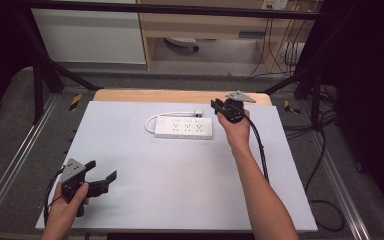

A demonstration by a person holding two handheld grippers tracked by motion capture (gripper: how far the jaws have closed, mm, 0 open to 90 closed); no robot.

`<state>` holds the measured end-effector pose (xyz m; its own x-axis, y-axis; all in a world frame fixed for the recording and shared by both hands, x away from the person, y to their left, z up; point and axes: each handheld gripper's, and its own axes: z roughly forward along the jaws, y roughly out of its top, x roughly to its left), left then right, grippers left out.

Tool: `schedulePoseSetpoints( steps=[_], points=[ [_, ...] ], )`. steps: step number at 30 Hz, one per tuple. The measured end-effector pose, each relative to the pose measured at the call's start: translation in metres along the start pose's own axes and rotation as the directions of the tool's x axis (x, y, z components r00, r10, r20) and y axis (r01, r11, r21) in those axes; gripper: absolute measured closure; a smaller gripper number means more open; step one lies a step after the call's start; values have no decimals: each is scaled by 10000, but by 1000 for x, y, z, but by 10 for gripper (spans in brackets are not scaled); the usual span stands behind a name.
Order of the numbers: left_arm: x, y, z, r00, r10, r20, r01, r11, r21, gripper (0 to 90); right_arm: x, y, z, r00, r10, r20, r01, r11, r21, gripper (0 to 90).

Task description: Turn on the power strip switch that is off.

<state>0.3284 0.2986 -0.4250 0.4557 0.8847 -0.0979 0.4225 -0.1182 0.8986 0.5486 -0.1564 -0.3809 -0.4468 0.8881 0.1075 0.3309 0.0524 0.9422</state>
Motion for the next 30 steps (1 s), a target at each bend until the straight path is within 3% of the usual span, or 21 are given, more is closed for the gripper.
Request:
schedulePoseSetpoints(
  steps=[9,30],
  points=[
    [0,0,0,10000,29,6,-29,10000,14,102,10,-10,13,9996,-192,-214,196,9995,231,846],
    [0,0,1,10000,58,4,-58,10000,3,102,20,-23,34,9990,-320,-305,334,9983,473,900]
  ],
)
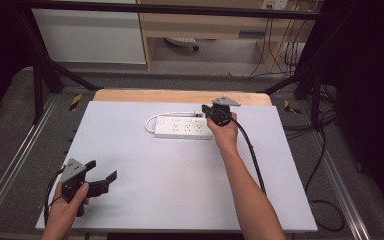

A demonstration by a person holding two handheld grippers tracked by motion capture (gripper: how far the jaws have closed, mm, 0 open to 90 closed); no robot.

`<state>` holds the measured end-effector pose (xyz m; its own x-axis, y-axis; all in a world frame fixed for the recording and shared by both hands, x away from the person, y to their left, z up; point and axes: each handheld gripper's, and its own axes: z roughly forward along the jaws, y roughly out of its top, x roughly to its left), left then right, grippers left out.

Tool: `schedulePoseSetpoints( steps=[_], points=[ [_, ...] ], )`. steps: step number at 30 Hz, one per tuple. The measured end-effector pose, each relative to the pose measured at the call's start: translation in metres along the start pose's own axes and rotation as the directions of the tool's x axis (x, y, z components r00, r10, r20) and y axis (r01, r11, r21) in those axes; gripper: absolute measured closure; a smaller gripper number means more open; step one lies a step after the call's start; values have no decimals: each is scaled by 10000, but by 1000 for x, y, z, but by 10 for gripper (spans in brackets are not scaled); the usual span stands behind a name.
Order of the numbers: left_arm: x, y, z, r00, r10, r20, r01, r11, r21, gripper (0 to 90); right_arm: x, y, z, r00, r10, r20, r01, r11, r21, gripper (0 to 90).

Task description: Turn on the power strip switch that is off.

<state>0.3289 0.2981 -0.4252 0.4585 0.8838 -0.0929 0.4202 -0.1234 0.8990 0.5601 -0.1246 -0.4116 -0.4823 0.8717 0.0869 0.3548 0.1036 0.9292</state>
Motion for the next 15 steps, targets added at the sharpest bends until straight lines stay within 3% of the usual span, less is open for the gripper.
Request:
schedulePoseSetpoints(
  steps=[15],
  points=[
    [0,0,0,10000,-1,15,1,10000,-4,102,4,-9,11,10000,22,-16,-21,9992,393,900]
  ],
)
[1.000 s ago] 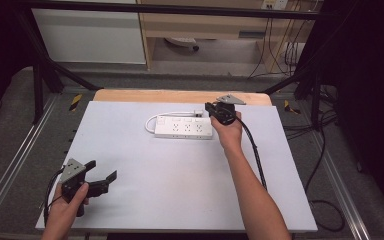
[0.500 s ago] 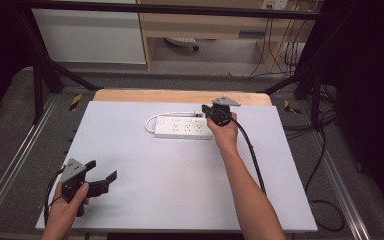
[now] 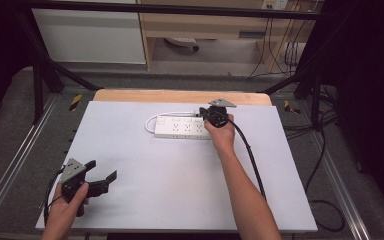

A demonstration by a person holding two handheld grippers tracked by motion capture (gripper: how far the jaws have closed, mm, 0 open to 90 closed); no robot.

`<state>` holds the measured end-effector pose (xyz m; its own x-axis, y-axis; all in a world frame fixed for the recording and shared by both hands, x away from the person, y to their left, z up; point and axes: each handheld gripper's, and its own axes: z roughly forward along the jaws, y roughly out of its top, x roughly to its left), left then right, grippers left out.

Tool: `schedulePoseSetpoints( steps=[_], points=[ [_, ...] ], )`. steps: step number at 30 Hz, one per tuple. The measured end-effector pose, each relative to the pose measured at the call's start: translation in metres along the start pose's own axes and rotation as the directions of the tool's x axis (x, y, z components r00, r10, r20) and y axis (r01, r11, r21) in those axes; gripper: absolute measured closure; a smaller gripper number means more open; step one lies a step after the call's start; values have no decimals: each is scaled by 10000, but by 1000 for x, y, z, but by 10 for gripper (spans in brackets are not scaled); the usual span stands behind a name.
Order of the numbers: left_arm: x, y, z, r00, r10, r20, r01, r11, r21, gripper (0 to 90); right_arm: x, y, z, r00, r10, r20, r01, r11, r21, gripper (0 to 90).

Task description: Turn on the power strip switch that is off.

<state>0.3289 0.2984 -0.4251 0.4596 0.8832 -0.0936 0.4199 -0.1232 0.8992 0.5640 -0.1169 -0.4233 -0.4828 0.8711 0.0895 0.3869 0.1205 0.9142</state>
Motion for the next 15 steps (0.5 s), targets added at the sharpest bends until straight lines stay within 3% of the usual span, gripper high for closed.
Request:
schedulePoseSetpoints(
  steps=[15],
  points=[
    [0,0,0,10000,9,5,-9,10000,-5,102,3,-10,10,9999,18,111,-22,9993,361,900]
  ],
)
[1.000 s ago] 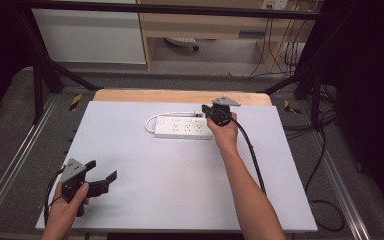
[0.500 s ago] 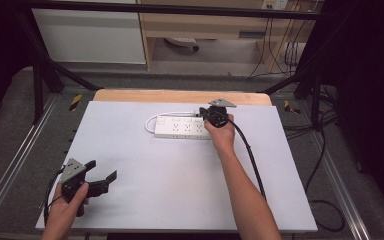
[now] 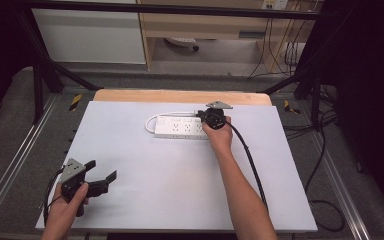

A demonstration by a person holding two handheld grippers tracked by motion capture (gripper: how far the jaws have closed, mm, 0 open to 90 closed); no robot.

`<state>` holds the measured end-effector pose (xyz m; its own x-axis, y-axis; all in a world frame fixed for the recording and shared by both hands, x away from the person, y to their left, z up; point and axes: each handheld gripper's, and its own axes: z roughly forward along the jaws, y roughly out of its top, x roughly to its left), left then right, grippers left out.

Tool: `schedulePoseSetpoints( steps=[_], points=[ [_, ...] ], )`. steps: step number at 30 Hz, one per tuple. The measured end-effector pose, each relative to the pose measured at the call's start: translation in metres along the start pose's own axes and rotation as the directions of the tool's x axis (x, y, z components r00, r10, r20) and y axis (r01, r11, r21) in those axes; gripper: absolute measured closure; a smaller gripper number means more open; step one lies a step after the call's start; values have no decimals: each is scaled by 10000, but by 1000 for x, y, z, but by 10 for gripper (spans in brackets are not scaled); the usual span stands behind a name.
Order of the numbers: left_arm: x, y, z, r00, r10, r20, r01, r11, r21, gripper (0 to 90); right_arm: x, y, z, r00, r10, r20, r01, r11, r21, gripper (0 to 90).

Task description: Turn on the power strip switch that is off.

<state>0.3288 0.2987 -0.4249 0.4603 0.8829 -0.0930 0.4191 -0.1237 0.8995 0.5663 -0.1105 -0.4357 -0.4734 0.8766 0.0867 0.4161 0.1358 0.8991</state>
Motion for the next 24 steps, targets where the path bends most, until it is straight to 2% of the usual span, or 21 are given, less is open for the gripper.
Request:
schedulePoseSetpoints(
  steps=[24],
  points=[
    [0,0,0,10000,45,3,-45,10000,-14,102,5,-11,10,10000,60,-29,-59,9997,232,900]
  ],
)
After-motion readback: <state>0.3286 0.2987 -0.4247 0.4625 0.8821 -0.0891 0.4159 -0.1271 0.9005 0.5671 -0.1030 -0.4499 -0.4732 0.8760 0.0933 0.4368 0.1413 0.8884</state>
